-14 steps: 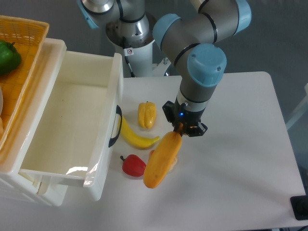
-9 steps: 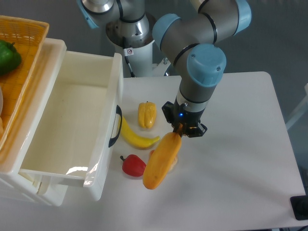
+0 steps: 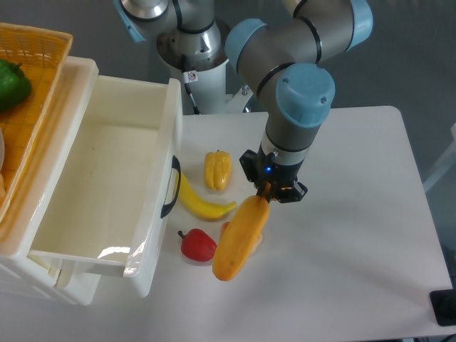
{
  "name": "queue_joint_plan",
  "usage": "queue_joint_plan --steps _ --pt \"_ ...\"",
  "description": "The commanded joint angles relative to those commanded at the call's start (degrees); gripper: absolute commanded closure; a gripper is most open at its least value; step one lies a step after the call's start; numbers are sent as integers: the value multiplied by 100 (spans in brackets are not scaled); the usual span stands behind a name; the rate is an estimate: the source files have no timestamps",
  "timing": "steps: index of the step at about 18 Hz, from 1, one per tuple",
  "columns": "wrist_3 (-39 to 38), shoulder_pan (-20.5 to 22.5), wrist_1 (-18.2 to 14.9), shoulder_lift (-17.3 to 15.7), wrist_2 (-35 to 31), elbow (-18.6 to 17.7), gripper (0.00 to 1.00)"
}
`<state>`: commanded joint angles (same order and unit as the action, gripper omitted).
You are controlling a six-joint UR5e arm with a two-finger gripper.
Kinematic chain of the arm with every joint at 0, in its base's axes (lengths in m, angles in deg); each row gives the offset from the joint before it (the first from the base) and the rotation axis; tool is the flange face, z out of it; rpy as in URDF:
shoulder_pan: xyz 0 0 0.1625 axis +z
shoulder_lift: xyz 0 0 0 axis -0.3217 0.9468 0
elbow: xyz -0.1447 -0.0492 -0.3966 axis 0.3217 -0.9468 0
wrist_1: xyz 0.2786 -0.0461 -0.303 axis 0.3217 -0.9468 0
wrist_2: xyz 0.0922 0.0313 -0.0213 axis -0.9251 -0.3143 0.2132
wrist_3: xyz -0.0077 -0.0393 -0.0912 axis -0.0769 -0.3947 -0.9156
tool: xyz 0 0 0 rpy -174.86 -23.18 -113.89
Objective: Place the long bread in the upper white drawer
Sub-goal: 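Hold the long orange bread in the gripper above the table, then lift the held bread and carry it over the open white drawer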
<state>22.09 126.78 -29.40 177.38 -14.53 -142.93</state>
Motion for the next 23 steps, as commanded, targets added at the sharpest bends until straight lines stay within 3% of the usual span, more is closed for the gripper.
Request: queue_joint_plan --steps 5,11,15,20,23 --pt "-122 -18 -237 -290 -184 9 100" --pt "-1158 -157 -641 -650 -132 79 100" --pt "-1397 -299 -940 -861 -114 79 100" --pt "-1916 -448 -993 -1186 465 27 100" --pt "-1986 -475 -1256 -1424 501 9 100"
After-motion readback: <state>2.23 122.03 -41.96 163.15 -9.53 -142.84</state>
